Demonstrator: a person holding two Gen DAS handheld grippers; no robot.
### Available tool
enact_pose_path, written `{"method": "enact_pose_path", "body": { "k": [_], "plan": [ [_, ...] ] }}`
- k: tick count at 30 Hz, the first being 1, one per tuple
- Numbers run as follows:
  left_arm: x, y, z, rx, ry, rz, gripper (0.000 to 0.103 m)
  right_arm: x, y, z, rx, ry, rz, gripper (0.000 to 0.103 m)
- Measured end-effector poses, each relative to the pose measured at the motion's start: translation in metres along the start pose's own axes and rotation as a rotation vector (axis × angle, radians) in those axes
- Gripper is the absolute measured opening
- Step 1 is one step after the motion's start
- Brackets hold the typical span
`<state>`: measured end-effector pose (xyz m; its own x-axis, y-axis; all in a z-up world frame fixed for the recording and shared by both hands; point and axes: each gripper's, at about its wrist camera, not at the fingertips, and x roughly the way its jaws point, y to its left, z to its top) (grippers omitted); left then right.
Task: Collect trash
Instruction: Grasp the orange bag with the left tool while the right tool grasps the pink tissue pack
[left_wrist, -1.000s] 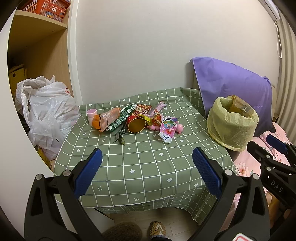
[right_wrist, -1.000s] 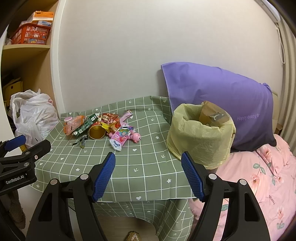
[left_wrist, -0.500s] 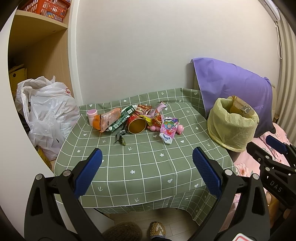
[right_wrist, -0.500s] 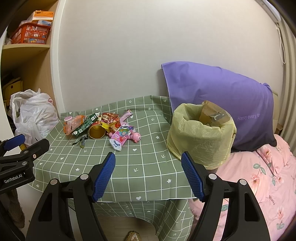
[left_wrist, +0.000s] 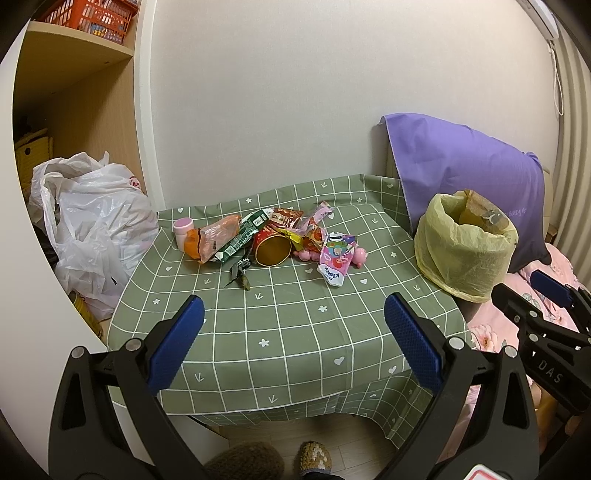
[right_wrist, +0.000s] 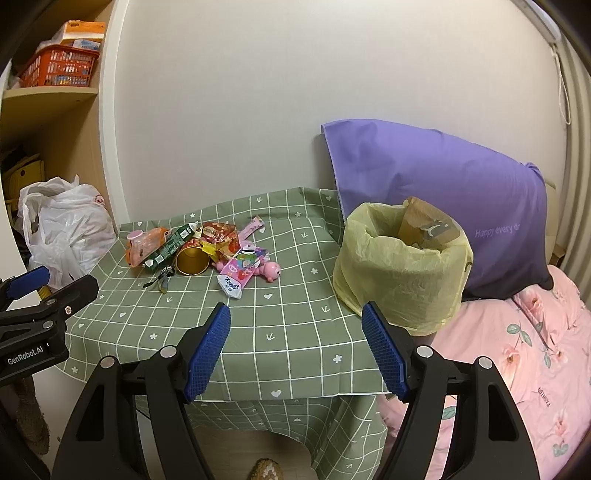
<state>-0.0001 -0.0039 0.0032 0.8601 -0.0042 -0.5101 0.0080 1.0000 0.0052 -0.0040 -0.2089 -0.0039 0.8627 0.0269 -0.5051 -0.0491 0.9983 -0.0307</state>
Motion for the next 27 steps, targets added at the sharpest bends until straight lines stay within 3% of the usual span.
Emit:
{"method": "enact_pose_path", "body": {
  "k": [9, 15, 22, 27],
  "plan": [
    [0.032, 0.014, 0.014, -0.029, 0.005, -0.004, 0.093, 0.024, -0.003, 0.013, 0.001, 0.022, -0.013, 0.070],
    [0.075, 0.037, 0.029, -0.060, 0.026, -0.009, 0.093, 0.062, 0.002, 0.032, -0.014, 0.046, -0.004, 0.070],
    [0.142, 0.086, 0.045, -0.154, 0.085, -0.002, 0.094, 0.126, 0.016, 0.057, -0.044, 0.089, 0.058, 0.070],
    [0.191, 0.129, 0.054, -0.245, 0.116, 0.055, 0.094, 0.170, 0.031, 0.069, -0.101, 0.105, 0.113, 0.070]
  ]
}}
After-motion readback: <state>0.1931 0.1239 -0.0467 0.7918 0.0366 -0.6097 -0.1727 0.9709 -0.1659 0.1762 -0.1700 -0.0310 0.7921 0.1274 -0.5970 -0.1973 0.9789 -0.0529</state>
